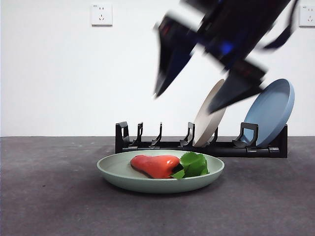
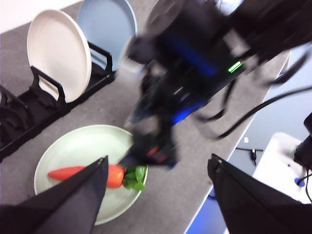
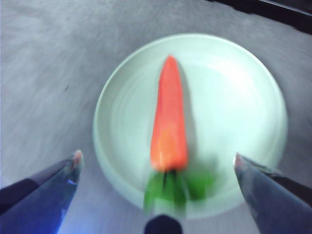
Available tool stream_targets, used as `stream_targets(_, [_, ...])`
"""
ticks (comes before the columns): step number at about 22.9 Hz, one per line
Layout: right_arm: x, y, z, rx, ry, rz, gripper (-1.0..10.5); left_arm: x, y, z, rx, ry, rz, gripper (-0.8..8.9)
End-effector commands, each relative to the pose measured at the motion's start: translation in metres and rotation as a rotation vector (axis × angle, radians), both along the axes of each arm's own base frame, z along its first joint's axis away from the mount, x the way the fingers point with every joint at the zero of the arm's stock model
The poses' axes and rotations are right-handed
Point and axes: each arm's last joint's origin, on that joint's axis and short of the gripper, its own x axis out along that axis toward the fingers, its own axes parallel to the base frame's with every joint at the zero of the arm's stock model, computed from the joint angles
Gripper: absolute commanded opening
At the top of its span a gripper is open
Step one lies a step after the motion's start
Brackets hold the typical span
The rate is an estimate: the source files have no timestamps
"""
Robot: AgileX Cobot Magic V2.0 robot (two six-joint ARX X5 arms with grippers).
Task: Take the green plate from the plate rack,put the plate on the table,take the carrot from the table,put the carrot in the plate
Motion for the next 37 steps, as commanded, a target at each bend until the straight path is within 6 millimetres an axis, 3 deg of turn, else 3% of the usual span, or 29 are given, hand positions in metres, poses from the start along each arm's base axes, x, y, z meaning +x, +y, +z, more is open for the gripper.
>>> stream_targets(1, [-0.026, -0.021, 0.019, -0.012, 0.036, 0.028, 6.0, -0.001, 0.001, -0.002, 0.02, 0.013, 0.0, 3.45])
stream_targets(6, [-0.082, -0.068, 0.046, -0.027, 0.116, 0.061, 6.0, -0.002, 0.004, -0.008, 0.081, 0.046, -0.003, 3.45])
stream_targets(11, [-0.112, -0.094, 0.056, -0.001, 0.114, 0.077, 5.9, -0.004, 0.006, -0.012, 0.123, 0.084, -0.027, 3.41])
stream_targets(13, [-0.115, -0.097, 0.058, 0.009, 0.101, 0.077, 4.8, -0.005, 0.006, -0.013, 0.122, 0.102, -0.053, 2.57])
stream_targets(16, [-0.117, -0.098, 0.059, 0.016, 0.092, 0.077, 1.2, -0.006, 0.006, -0.013, 0.121, 0.112, -0.069, -0.17])
stream_targets(17, [-0.117, -0.098, 0.059, 0.016, 0.092, 0.077, -0.1, -0.006, 0.006, -0.013, 0.121, 0.112, -0.069, -0.05])
stream_targets(37, [-0.117, -0.098, 0.059, 0.016, 0.091, 0.072, 0.0, -0.006, 0.006, -0.014, 0.128, 0.114, -0.066, -0.04])
